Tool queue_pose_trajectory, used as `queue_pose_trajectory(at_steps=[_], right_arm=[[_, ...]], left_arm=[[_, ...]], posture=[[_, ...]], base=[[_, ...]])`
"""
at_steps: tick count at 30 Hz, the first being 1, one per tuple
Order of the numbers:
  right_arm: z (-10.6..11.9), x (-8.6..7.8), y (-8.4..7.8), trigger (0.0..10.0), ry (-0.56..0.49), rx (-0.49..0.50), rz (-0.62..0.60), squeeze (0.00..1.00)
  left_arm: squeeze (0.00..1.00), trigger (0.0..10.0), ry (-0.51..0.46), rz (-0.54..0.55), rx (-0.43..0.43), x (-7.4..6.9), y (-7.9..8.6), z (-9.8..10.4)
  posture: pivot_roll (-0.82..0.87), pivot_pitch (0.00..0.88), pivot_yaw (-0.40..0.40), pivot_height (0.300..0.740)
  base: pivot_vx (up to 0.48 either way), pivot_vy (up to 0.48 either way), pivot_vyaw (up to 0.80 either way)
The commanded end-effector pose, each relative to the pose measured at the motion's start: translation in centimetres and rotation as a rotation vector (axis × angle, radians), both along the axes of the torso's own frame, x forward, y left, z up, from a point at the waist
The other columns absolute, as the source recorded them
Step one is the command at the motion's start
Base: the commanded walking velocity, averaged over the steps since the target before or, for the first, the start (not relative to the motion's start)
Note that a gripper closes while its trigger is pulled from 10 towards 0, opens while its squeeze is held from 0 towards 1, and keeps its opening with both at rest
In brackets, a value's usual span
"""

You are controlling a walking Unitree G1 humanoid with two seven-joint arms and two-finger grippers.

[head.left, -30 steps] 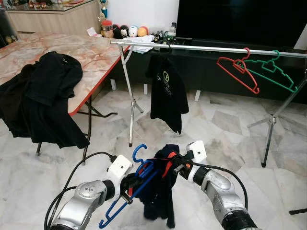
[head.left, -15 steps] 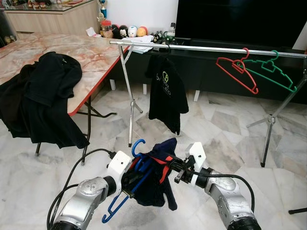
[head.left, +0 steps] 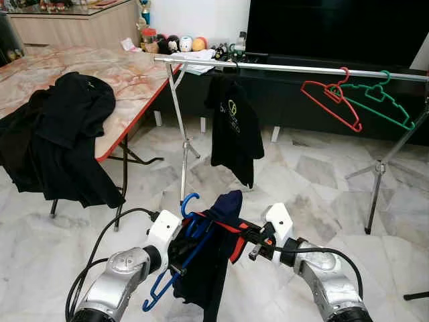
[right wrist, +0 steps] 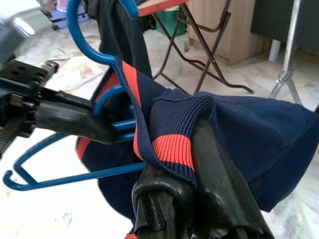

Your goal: Hang hanger

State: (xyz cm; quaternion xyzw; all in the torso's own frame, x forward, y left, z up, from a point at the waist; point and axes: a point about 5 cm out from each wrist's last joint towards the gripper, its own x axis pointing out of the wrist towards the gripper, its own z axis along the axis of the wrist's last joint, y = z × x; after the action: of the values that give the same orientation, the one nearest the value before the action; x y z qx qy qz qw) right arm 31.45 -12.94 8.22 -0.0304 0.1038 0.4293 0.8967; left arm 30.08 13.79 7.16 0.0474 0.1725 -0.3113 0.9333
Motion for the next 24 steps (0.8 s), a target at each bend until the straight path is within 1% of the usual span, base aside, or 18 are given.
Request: queue_pose_trajectory(at_steps=[1,4,10,14,16,17,19,21,24], right_arm=[[0.4,0.3,0.0,10.0,-0.019,-0.003,-0.004,0.00],[0.9,0.5,0.4,10.0,-0.034,0.019,-0.005,0.00],[2.0,1.1,1.7,10.0,-0.092,0.050,-0.012,0.00],[3.1,1.0,2.7,10.0,-0.128,0.072,0.068,0.00],[3.2,0.7,3.0,10.0,-0.135,0.015,0.155,0.00],[3.2,0.7,3.0,10.0,-0.135,0.015,0.155,0.00],[3.4,0.6,3.1,10.0,-0.135,0.011,0.200,0.00],[3.6,0.3,3.0,10.0,-0.143,-0.030,0.269,0.00],[3.3,0.3,2.7,10.0,-0.142,-0.097,0.292,0.00]], left_arm=[[0.00,10.0,-0.026,0.009,-0.011,0.3,0.2,0.5],[0.00,10.0,-0.024,0.006,-0.014,0.2,0.2,0.5],[0.00,10.0,-0.006,-0.049,-0.031,-0.1,-0.4,0.6],[0.00,10.0,0.003,-0.073,-0.032,-0.4,-0.6,0.5],[0.00,10.0,0.004,-0.091,-0.035,-0.5,-0.7,0.6],[0.00,10.0,0.004,-0.091,-0.035,-0.5,-0.7,0.6],[0.00,10.0,0.002,-0.096,-0.039,-0.5,-0.7,0.6],[0.00,10.0,0.000,-0.096,-0.041,-0.5,-0.7,0.6],[0.00,10.0,-0.002,-0.097,-0.043,-0.5,-0.7,0.6]], posture=[[0.08,0.070,0.006,0.740],[0.09,0.069,0.004,0.740],[0.09,0.069,0.003,0.740],[0.09,0.070,0.003,0.740],[0.09,0.070,0.003,0.740],[0.09,0.070,0.003,0.740],[0.09,0.071,0.000,0.740],[0.09,0.071,-0.002,0.740],[0.08,0.071,-0.003,0.740]], base=[[0.000,0.000,0.00],[0.000,0.000,0.00],[0.000,0.000,0.00],[0.000,0.000,0.00],[0.000,0.000,0.00],[0.000,0.000,0.00],[0.000,0.000,0.00],[0.000,0.000,0.00],[0.000,0.000,0.00]])
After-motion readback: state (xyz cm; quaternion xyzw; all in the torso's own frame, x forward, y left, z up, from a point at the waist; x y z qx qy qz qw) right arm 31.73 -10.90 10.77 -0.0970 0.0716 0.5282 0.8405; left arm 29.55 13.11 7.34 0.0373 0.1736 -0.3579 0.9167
